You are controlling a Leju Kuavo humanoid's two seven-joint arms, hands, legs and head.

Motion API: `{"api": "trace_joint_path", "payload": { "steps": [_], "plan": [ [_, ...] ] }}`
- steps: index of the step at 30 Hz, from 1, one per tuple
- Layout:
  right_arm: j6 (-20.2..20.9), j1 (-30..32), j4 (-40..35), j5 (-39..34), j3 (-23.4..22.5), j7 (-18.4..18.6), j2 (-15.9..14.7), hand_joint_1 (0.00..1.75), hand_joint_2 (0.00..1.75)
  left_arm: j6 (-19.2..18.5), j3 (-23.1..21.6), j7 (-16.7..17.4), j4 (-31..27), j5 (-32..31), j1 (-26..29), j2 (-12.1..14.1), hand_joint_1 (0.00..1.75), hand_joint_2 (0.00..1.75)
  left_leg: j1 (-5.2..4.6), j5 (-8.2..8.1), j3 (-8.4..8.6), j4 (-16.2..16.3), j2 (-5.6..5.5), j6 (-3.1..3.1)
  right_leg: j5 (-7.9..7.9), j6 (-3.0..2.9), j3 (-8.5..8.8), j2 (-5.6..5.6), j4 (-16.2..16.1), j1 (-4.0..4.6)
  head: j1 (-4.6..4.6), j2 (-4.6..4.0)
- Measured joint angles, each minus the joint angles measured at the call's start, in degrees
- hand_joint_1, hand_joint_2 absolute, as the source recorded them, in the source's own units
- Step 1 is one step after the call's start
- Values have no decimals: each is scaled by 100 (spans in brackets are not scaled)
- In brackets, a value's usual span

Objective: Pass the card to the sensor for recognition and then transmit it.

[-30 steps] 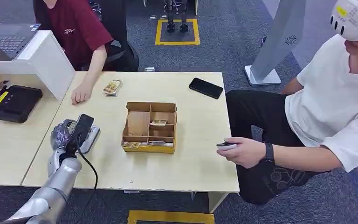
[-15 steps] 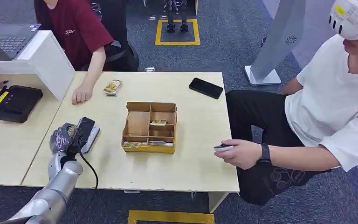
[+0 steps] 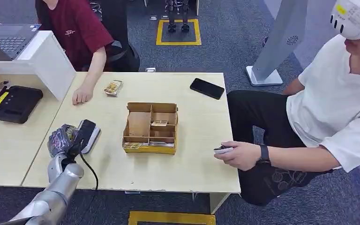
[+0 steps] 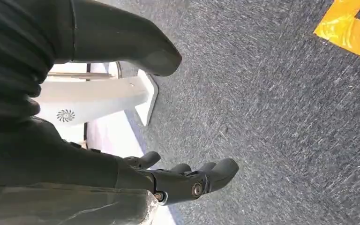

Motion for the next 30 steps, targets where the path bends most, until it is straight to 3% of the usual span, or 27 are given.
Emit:
{"api": "trace_joint_path", "payload": {
  "steps": [24, 30],
  "plan": [
    [-59, -4, 0, 57, -98, -72, 28, 0, 175, 135, 22, 295, 205, -437, 113, 37, 175, 175, 0, 0, 1, 0, -1, 0, 0, 0, 1, -1, 0, 0, 0, -2],
    [-63, -6, 0, 96, -131, -72, 31, 0, 175, 105, 210, -234, 212, -201, 119, 22, 175, 175, 0, 0, 1, 0, -1, 0, 0, 0, 1, -1, 0, 0, 0, -2]
  ]
}}
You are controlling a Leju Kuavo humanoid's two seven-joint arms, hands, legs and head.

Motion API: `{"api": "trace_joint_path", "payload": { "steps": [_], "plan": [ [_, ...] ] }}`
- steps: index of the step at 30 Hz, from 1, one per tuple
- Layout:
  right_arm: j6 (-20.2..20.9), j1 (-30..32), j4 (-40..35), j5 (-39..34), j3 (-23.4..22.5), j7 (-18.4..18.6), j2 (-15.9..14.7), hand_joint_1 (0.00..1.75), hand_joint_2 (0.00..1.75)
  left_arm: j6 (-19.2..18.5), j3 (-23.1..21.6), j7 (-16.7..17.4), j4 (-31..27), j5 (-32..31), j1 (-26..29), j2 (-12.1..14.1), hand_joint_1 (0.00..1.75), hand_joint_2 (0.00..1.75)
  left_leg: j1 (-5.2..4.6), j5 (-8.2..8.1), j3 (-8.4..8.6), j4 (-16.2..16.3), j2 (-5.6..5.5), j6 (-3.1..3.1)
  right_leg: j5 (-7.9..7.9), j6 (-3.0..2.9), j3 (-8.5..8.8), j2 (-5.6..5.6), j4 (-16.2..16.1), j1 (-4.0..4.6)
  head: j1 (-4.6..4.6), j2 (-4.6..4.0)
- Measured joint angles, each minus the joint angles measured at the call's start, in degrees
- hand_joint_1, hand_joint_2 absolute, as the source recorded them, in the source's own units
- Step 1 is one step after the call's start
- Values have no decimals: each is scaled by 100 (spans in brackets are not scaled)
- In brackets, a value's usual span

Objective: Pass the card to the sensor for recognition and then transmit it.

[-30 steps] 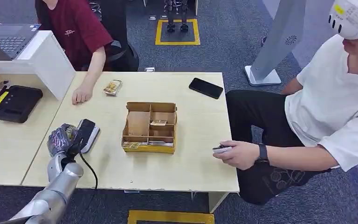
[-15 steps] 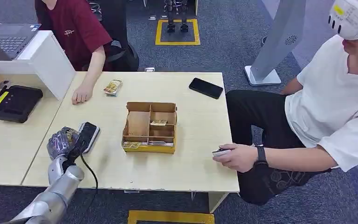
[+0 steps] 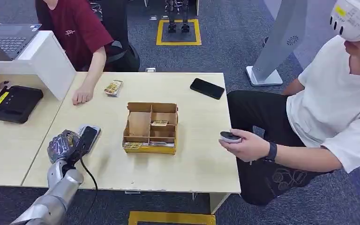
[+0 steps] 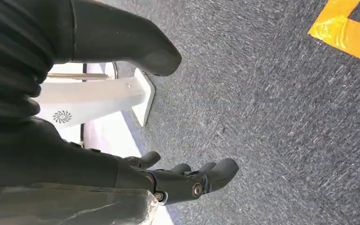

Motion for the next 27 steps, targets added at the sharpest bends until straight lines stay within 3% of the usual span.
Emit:
{"api": "trace_joint_path", "payload": {
  "steps": [3, 7, 10, 15, 20, 27],
  "plan": [
    [0, -3, 0, 24, -31, -4, 0, 0, 175, -458, 243, -825, -20, 735, -3, -70, 175, 175, 0, 0, 2, 0, 0, 0, 0, 0, -1, 0, 0, -1, -2, 0],
    [-4, -10, 0, 31, -122, -7, 0, 0, 175, -1457, 514, -1718, -403, 1769, 0, -262, 175, 175, 0, 1, 1, 1, -1, 0, 2, 1, -1, -1, 0, 0, 0, 0],
    [-4, -7, 0, 57, -164, -4, 0, 0, 175, -1733, 520, -1807, -912, 2199, 5, -374, 175, 175, 0, 0, 1, 1, 7, 0, 6, -2, -5, 6, 0, -1, -2, 0],
    [-4, -17, 0, 90, -251, -4, 0, 0, 175, -1796, 450, -1733, -1712, 2487, 14, -479, 175, 175, -1, 0, 0, 1, 7, 0, 6, -3, -6, 4, 0, 0, -4, 0],
    [4, -22, 0, 236, -260, -4, 0, 0, 175, -1379, 227, -1724, -2127, 2531, -123, -496, 175, 175, 1, 1, -1, 1, 6, -1, 6, -3, -6, 3, 0, 0, -2, 0],
    [13, -37, 0, 385, -258, -46, 0, 0, 175, -913, 190, -1731, -2061, 2568, -638, -330, 175, 175, 2, 5, -1, 1, 1, -7, 7, -4, -6, 2, 1, 1, 0, 0]
  ]
}}
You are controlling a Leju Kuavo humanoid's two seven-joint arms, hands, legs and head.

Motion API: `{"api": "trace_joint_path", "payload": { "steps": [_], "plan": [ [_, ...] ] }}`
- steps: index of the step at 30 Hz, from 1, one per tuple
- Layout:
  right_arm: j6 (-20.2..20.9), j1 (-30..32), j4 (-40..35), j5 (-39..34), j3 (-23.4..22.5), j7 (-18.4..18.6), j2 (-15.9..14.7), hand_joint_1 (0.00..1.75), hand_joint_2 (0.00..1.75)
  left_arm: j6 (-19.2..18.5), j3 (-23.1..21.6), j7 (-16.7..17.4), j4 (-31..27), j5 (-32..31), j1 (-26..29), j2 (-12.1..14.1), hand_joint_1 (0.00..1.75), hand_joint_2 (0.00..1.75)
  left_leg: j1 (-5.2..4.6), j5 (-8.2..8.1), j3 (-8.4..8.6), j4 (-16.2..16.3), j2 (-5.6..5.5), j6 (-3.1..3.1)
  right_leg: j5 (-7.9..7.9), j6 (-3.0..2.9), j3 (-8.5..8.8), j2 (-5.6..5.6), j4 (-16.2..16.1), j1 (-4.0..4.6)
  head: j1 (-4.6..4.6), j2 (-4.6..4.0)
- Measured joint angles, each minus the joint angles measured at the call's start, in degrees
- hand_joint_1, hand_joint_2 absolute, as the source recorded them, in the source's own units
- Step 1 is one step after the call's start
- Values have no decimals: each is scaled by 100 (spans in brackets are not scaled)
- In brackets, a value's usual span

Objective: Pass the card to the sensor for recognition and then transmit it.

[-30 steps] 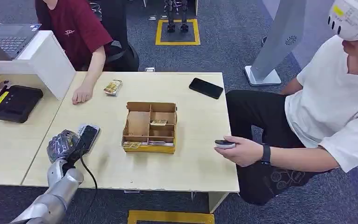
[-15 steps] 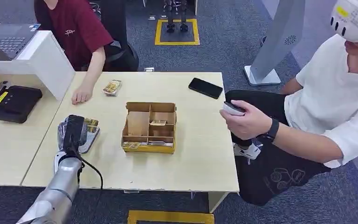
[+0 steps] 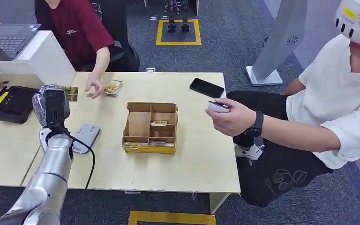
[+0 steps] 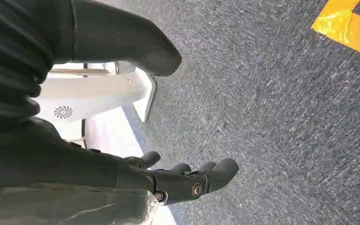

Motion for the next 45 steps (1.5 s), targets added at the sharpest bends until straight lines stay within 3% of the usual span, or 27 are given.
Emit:
{"api": "trace_joint_path", "payload": {
  "steps": [5, 9, 20, 21, 27, 31, 34, 37, 41, 45],
  "plan": [
    [52, -59, 0, 107, 15, 15, 7, 0, 175, 656, -15, -15, 387, -262, -362, 63, 175, 175, 0, 0, 0, 0, 5, 0, 0, 0, 0, 3, 1, 0, -2, 0],
    [70, -85, 0, 122, 20, 11, 33, 0, 175, 918, -13, -76, 597, -347, -492, 135, 175, 175, -1, 0, 0, 0, 3, 0, 0, 0, 0, 2, 1, 0, -2, 0],
    [68, -110, 0, 173, 20, 13, 48, 0, 175, 931, -13, -140, 774, -553, -501, 170, 175, 175, -1, 0, -2, 0, 3, 0, 0, 0, 0, 1, 1, 0, -2, 0],
    [68, -110, 0, 173, 20, 13, 48, 0, 175, 933, -11, -157, 774, -581, -500, 168, 0, 175, -1, 0, -1, 0, 4, 0, 0, 0, 0, 2, 1, 0, 0, 0],
    [63, -112, 0, 175, 17, 13, 50, 0, 175, 900, 2, -337, 822, -523, -500, 159, 0, 175, -1, 0, -1, 0, 3, 0, 0, 0, -1, 1, 1, -1, 0, 0],
    [55, -111, 0, 179, 17, 26, 50, 0, 175, 743, 50, 14, 889, -308, -533, 159, 0, 175, -1, 0, -1, 0, 3, 0, 0, 0, -2, 2, 1, 0, -2, 0],
    [37, -110, 0, 168, 2, 35, 50, 0, 175, 346, 57, 271, 959, -168, -604, 160, 0, 175, -1, 1, -1, 0, 2, 0, 0, 0, -1, 1, 1, 0, 0, 0],
    [-37, -89, 0, 65, -44, 13, 50, 0, 175, -778, 33, 177, 852, 70, -561, 155, 0, 175, -1, 1, 0, 0, 2, 0, 0, 0, -1, 2, 1, -1, -2, 0],
    [-46, -50, 0, 11, -127, -20, 50, 0, 175, -1414, -83, 212, 441, 207, -366, 127, 0, 175, -2, 0, -1, 0, 10, 0, 1, 1, -1, 12, 1, -1, 0, 0],
    [-50, -20, -2, -282, -332, -13, 50, 0, 175, -2961, -722, 188, -981, 503, 496, 419, 0, 175, -5, -4, -5, -3, 18, 1, -1, 0, 0, 23, 1, -2, 2, 0]
  ]
}}
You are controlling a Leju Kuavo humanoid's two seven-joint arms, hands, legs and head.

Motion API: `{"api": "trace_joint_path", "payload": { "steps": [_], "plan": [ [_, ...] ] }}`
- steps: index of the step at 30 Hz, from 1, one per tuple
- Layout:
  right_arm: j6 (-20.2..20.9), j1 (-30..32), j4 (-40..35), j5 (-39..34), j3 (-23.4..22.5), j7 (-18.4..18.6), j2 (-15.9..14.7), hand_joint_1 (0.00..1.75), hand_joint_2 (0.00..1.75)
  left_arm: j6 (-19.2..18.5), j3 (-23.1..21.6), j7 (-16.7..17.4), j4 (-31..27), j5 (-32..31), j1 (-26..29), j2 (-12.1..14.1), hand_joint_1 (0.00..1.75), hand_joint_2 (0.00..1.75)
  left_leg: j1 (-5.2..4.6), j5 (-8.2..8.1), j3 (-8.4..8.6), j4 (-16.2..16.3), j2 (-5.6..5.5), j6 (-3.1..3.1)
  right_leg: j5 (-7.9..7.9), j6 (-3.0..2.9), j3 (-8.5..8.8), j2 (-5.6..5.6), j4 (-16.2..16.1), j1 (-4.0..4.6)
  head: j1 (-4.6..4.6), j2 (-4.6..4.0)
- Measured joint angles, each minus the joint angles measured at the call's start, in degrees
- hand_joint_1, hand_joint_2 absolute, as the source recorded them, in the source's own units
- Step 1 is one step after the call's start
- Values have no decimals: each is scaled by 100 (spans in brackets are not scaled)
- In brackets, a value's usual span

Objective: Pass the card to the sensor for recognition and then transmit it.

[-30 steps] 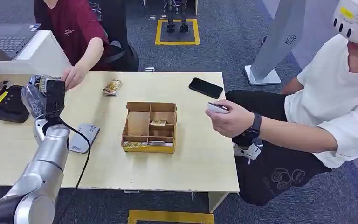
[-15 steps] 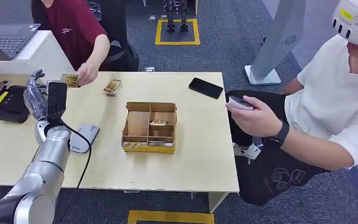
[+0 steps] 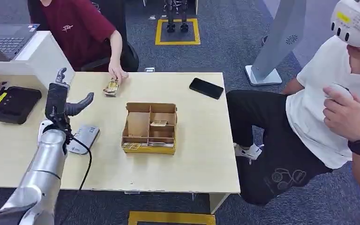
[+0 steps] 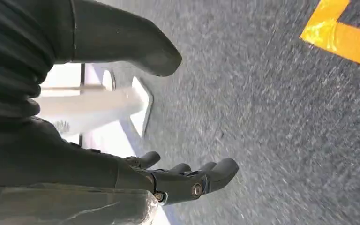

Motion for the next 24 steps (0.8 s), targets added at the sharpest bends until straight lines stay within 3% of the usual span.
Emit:
{"api": "trace_joint_path", "payload": {
  "steps": [2, 6, 9, 13, 15, 17, 19, 21, 24],
  "plan": [
    [-17, 24, -4, -109, -129, 46, 0, 0, 175, -338, -413, 55, -1138, 170, 759, 273, 0, 175, -2, -12, 4, -4, 22, -4, -1, -1, -7, 25, -1, 0, 0, 2],
    [-94, 108, -7, -182, -315, 81, -2, 0, 175, -410, -961, 0, -3066, 249, 2161, 722, 0, 175, 0, -17, -3, -4, 8, -10, -14, -3, -19, 8, -7, 0, -11, 0],
    [-94, 103, -15, -182, -405, 94, 0, 0, 175, -410, -1184, 0, -3769, 243, 2612, 889, 0, 175, 2, -17, -8, -4, 1, -11, -15, -5, -19, 0, -6, 0, -9, 2],
    [-103, 100, -22, -219, -453, 96, 0, 0, 175, -403, -1311, -77, -4211, 109, 2879, 1035, 0, 175, 1, -13, -3, -6, 2, -11, -8, -3, -6, -2, -3, 0, -7, 2],
    [-138, 105, -26, -284, -538, 98, 0, 0, 175, 24, -1464, -232, -4611, -719, 3378, 1072, 0, 175, -2, -18, 15, -7, 23, -12, -7, -5, -6, 22, -4, -1, -11, 2],
    [-199, 121, -24, -315, -597, 125, 9, 0, 175, 936, -1810, -144, -4792, -2015, 3869, 987, 0, 175, -2, -18, 11, -6, 20, -11, -9, -2, -12, 20, -7, -5, -15, 0],
    [-225, 114, -26, -304, -660, 166, 24, 0, 175, 1943, -2253, 215, -4824, -3081, 4199, 914, 0, 175, -1, -20, 3, -5, 13, -7, -10, 0, -13, 12, -12, -5, -13, 2],
    [-275, 106, -26, -267, -691, 195, 37, 0, 175, 2579, -2653, 562, -4822, -3473, 4351, 851, 0, 175, -2, -20, -2, -5, 6, -7, -11, 1, -11, 5, -13, -5, -9, 2],
    [-295, 100, -26, -241, -721, 208, 59, 0, 175, 2952, -3058, 917, -4772, -3773, 4498, 788, 0, 175, -6, -22, -1, -5, 7, -4, -10, 2, -11, 5, -14, -6, -13, 0]
  ]
}}
